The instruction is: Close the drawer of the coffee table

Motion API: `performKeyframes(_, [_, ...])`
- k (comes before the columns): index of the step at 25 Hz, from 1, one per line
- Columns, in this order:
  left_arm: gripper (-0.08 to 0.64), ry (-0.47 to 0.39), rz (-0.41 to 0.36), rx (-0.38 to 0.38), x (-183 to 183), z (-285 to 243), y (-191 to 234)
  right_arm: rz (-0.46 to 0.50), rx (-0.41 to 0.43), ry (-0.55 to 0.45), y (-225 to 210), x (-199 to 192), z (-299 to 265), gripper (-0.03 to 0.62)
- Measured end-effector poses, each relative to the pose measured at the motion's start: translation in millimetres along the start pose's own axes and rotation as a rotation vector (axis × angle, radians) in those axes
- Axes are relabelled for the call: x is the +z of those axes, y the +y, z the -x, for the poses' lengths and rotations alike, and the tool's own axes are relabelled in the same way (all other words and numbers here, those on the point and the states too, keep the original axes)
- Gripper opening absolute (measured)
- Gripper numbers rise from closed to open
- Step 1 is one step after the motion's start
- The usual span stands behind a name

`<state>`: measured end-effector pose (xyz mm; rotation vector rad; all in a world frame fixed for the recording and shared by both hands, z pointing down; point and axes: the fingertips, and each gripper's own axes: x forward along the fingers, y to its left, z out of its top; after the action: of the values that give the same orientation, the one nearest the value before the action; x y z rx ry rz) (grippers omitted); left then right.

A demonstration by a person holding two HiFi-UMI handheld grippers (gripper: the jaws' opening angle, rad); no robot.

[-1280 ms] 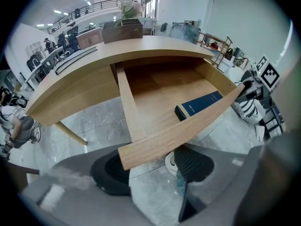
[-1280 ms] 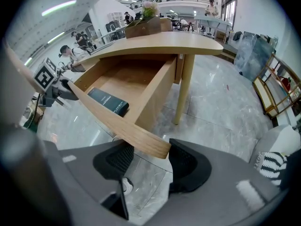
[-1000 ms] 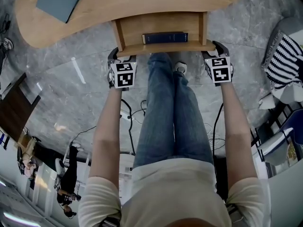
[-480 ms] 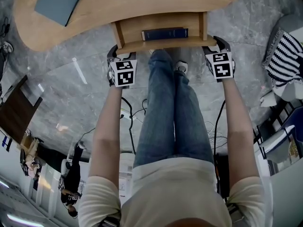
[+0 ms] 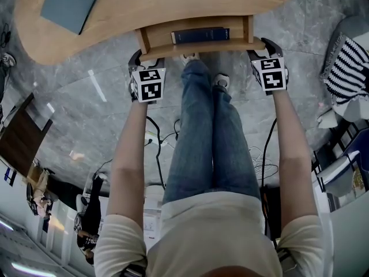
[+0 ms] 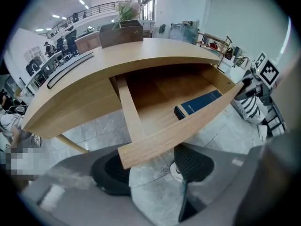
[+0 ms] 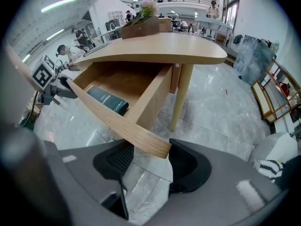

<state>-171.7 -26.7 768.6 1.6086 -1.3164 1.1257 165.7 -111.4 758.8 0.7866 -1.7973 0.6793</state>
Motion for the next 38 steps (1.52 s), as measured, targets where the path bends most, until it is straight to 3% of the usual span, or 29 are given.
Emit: performKeyframes(38, [0.278,-0.062,0.016,0.022,69,-21,32,0.007,-0.037,-0.038,-33,68,-18,0.235])
